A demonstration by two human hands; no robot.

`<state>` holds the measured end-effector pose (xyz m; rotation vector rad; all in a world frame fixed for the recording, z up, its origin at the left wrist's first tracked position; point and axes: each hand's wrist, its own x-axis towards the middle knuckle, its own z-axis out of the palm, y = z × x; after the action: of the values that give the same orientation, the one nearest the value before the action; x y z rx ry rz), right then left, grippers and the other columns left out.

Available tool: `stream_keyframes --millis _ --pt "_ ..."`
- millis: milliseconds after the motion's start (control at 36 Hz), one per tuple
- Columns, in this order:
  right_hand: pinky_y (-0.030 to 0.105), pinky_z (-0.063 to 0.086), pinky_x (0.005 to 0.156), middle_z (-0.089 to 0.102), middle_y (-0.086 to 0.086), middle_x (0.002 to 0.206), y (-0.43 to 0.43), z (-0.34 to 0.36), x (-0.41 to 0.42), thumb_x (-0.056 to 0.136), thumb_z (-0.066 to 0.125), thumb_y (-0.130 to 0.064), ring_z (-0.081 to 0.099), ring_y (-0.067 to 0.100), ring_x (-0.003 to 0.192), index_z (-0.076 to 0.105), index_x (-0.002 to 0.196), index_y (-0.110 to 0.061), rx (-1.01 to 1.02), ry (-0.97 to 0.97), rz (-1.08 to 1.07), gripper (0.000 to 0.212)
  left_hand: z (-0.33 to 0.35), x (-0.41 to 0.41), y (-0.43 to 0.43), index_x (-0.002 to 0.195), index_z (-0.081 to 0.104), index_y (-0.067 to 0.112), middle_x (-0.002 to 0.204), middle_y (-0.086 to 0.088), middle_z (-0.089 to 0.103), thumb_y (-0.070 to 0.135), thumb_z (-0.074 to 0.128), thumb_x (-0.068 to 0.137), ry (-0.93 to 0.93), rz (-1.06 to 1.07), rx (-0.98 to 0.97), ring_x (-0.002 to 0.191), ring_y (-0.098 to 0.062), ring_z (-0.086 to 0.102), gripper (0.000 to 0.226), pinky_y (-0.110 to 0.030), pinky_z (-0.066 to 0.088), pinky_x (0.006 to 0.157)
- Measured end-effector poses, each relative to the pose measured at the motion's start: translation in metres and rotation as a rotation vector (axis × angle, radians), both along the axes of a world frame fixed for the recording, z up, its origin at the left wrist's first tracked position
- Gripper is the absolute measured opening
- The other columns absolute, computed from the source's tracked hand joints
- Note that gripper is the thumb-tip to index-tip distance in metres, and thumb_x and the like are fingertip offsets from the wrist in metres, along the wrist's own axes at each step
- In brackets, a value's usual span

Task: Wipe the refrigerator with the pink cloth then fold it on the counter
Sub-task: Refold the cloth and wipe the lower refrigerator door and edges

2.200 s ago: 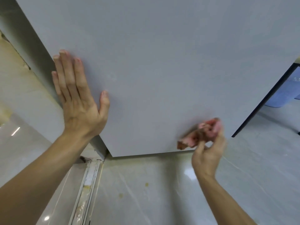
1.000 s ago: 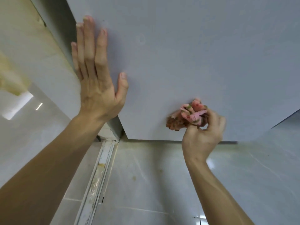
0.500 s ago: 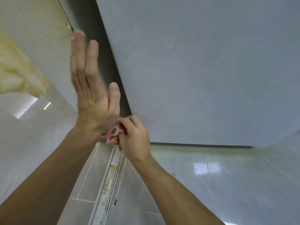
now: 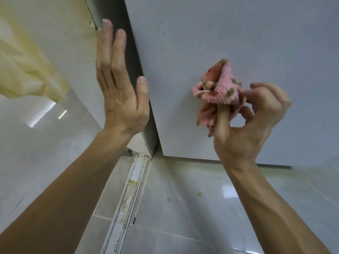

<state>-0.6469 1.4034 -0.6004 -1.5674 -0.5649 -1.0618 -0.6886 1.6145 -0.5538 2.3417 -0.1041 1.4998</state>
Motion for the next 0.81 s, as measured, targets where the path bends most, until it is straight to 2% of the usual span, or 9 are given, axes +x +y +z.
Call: stream_keyframes --millis 56,111,222,306,417,500,583,694,806 --pt "0.031 0.055 0.064 0.051 0.024 0.115 0.005 0.007 0.000 0.086 0.064 0.020 0.051 -0.008 0.110 0.060 0.108 -0.008 -0.020 -0.044 -0.030 0.036 0.001 -0.001 0.002 0.146 0.031 -0.023 0.154 -0.050 0.025 0.004 0.050 0.096 -0.003 0.007 -0.015 0.149 -0.053 0.023 0.060 -0.065 0.025 0.123" --pt "0.034 0.057 0.067 0.056 0.030 0.111 0.010 0.008 -0.002 0.092 0.063 0.018 0.054 -0.008 0.107 0.072 0.106 -0.002 -0.031 -0.028 -0.066 0.026 0.001 -0.001 0.003 0.146 0.031 -0.024 0.154 -0.050 0.025 0.003 0.050 0.095 -0.005 0.014 -0.022 0.149 -0.053 0.023 0.060 -0.064 0.025 0.124" --pt "0.043 0.057 0.093 0.048 0.029 0.136 0.024 -0.009 -0.008 0.106 0.060 -0.003 0.059 0.036 0.118 0.066 0.136 0.001 -0.174 0.050 -0.072 0.031 -0.002 -0.002 0.004 0.146 0.032 -0.023 0.154 -0.049 0.026 0.003 0.050 0.096 0.005 0.013 -0.031 0.149 -0.057 0.025 0.059 -0.063 0.025 0.124" --pt "0.051 0.046 0.111 0.024 0.017 0.154 0.034 -0.023 -0.015 0.101 0.072 -0.024 0.042 0.041 0.137 0.039 0.156 -0.007 -0.342 0.099 -0.055 0.066 -0.005 -0.002 0.002 0.146 0.032 -0.023 0.154 -0.048 0.027 0.006 0.048 0.098 0.009 0.007 -0.028 0.149 -0.059 0.027 0.058 -0.064 0.025 0.123" --pt "0.035 0.052 0.103 0.036 0.020 0.145 0.034 -0.026 -0.003 0.100 0.054 0.007 0.049 0.023 0.130 0.055 0.146 0.001 -0.193 0.027 -0.090 0.047 -0.008 -0.001 0.002 0.145 0.033 -0.023 0.154 -0.047 0.028 0.004 0.049 0.096 0.006 0.008 -0.029 0.149 -0.058 0.028 0.059 -0.063 0.025 0.124" --pt "0.048 0.056 0.093 0.042 0.011 0.139 0.042 -0.039 0.002 0.109 0.048 -0.005 0.059 0.037 0.118 0.063 0.141 -0.005 -0.275 -0.059 -0.166 0.035 -0.010 0.000 0.003 0.146 0.032 -0.022 0.155 -0.047 0.028 0.003 0.049 0.096 -0.005 0.022 -0.036 0.150 -0.055 0.027 0.059 -0.062 0.025 0.124" --pt "0.058 0.055 0.093 0.060 0.012 0.126 0.058 -0.071 -0.007 0.111 0.055 -0.017 0.063 0.040 0.109 0.070 0.133 -0.035 -0.538 -0.042 0.123 0.032 -0.011 0.002 0.005 0.147 0.031 -0.021 0.156 -0.046 0.028 0.004 0.048 0.096 -0.007 0.024 -0.037 0.150 -0.052 0.027 0.059 -0.060 0.025 0.125" --pt "0.038 0.051 0.097 0.065 0.019 0.128 0.074 -0.112 -0.017 0.095 0.067 0.006 0.054 0.030 0.111 0.074 0.127 -0.009 -0.685 0.032 0.219 0.036 -0.013 -0.001 0.011 0.148 0.031 -0.019 0.156 -0.043 0.028 0.005 0.046 0.098 -0.009 0.016 -0.033 0.151 -0.046 0.028 0.058 -0.058 0.025 0.126" --pt "0.036 0.053 0.084 0.064 0.013 0.126 0.080 -0.125 -0.019 0.094 0.066 0.000 0.055 0.027 0.105 0.076 0.118 -0.010 -0.801 0.115 0.325 0.028 -0.015 -0.007 0.014 0.149 0.032 -0.018 0.157 -0.041 0.029 0.006 0.047 0.098 0.013 0.028 -0.045 0.151 -0.048 0.029 0.058 -0.058 0.026 0.126"
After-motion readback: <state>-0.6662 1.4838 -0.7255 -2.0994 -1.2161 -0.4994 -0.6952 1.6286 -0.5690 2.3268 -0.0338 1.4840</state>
